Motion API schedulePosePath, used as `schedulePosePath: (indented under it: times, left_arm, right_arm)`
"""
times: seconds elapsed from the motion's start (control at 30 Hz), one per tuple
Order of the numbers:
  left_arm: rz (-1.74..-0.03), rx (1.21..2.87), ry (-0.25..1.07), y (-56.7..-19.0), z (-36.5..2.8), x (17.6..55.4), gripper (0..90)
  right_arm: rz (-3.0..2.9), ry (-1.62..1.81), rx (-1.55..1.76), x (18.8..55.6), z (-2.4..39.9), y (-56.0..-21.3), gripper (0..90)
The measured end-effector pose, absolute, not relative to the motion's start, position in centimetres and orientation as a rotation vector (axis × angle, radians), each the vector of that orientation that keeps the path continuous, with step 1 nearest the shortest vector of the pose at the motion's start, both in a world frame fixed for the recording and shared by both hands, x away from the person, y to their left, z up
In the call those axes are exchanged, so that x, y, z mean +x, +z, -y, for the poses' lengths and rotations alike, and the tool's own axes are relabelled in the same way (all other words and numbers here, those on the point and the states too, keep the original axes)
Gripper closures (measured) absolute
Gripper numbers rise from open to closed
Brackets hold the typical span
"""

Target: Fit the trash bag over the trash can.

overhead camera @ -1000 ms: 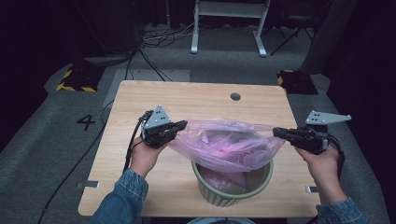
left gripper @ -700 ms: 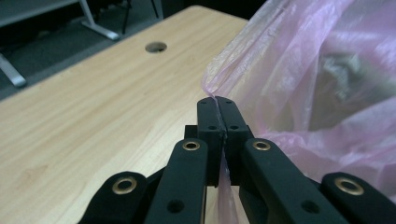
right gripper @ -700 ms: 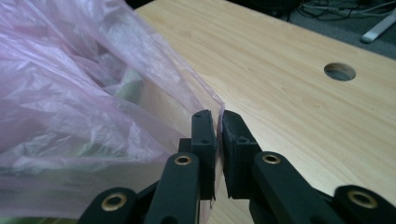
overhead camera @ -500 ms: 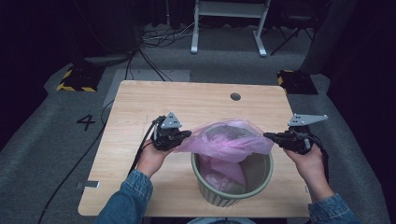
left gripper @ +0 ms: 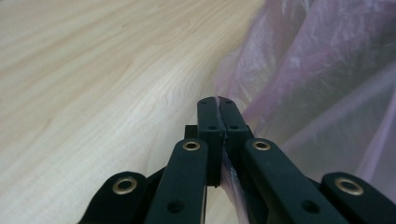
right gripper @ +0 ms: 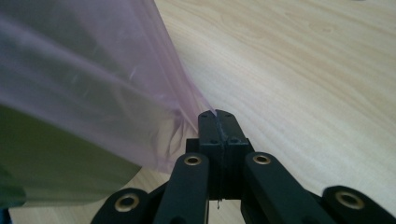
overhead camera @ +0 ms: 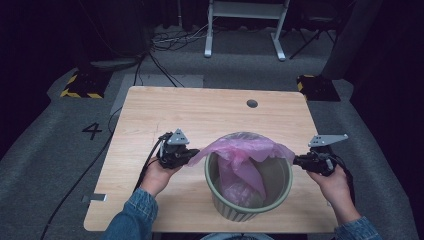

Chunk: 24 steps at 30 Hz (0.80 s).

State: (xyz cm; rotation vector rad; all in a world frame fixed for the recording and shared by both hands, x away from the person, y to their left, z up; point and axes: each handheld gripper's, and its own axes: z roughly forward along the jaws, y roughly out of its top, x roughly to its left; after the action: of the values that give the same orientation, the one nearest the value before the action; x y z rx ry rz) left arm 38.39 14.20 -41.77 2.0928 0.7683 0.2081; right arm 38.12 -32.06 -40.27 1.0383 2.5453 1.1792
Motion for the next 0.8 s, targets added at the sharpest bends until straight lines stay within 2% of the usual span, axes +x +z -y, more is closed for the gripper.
schedulePosePath:
  times: [0.1,0.13,0.17,0.2,0.27,0.3,0.37,0.6,0.8]
  left_arm:
    - [-0.768,2.073,0.192,-41.8,-14.5,37.8,89.3]
    - [-0.770,2.073,0.216,-41.7,-14.6,37.6,87.0]
    - [-0.770,2.071,0.237,-41.5,-14.6,37.4,78.3]
    - [-0.771,2.057,0.235,-41.3,-14.7,37.3,67.1]
    - [-0.773,2.033,0.204,-40.8,-15.2,37.1,50.7]
    - [-0.775,2.021,0.191,-40.7,-15.4,37.0,44.1]
    - [-0.768,1.972,0.181,-40.2,-16.0,36.5,38.4]
    - [-0.738,1.841,0.206,-37.9,-18.4,34.9,37.7]
    - [-0.624,1.775,0.200,-35.6,-19.2,32.9,37.3]
  right_arm:
    - [-2.563,1.191,1.018,37.5,31.9,-40.5,89.8]
    - [-2.562,1.178,1.005,37.3,31.7,-40.5,89.7]
    - [-2.560,1.161,0.992,37.1,31.6,-40.4,89.1]
    - [-2.552,1.151,0.980,36.9,31.5,-40.3,84.1]
    - [-2.511,1.168,0.972,36.7,31.6,-40.0,68.4]
    - [-2.484,1.203,0.973,36.6,31.8,-39.7,57.8]
    - [-2.423,1.247,0.977,36.4,32.2,-39.2,45.1]
    - [-2.293,1.333,0.928,34.9,33.5,-36.4,42.0]
    - [-2.247,1.384,0.837,33.4,33.9,-33.9,41.9]
